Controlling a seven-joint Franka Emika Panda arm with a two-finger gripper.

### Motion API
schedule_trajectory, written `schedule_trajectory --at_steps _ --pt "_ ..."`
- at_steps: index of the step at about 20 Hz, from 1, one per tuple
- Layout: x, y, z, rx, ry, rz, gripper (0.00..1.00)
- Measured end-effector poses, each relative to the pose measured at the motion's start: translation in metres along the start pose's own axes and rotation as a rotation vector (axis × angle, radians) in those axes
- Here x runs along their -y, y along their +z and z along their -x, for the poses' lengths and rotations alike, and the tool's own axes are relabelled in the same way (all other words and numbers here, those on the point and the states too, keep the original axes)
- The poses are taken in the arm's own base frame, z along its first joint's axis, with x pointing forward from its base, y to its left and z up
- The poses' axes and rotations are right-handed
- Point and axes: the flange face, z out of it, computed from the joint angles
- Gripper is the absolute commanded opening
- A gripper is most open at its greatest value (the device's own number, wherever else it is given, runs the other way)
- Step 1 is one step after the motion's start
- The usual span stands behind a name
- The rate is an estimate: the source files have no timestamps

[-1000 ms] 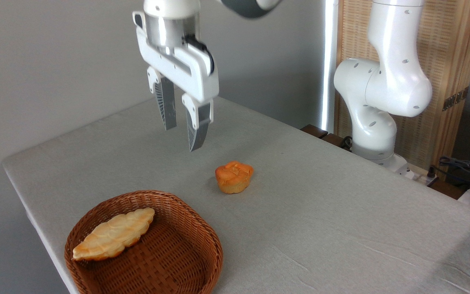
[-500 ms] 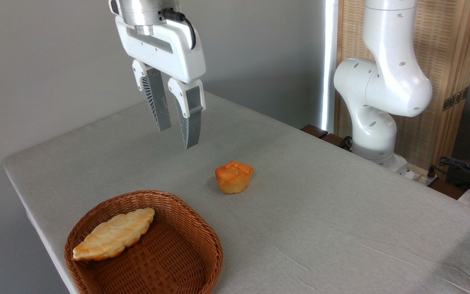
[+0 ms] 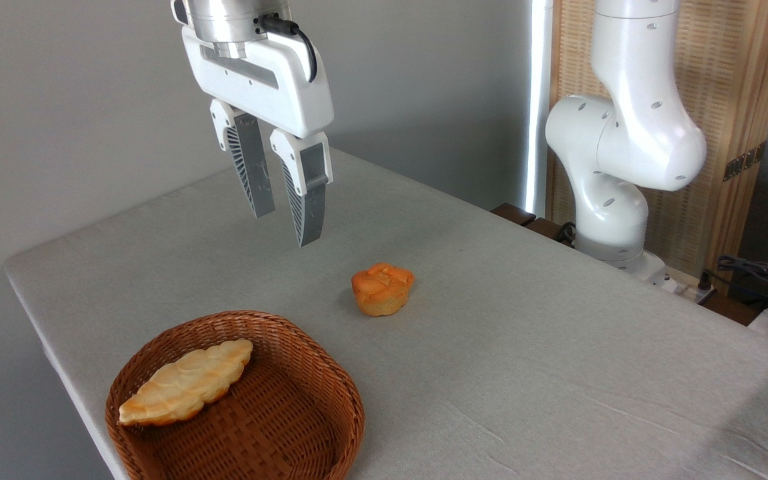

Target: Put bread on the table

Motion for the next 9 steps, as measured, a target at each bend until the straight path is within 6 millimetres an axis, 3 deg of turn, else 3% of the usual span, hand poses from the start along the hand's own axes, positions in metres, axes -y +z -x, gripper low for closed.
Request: schedule_trajectory --at_steps 9 --pt "0.0053 -0.0003 0.0042 0.0 -0.012 0.0 1.0"
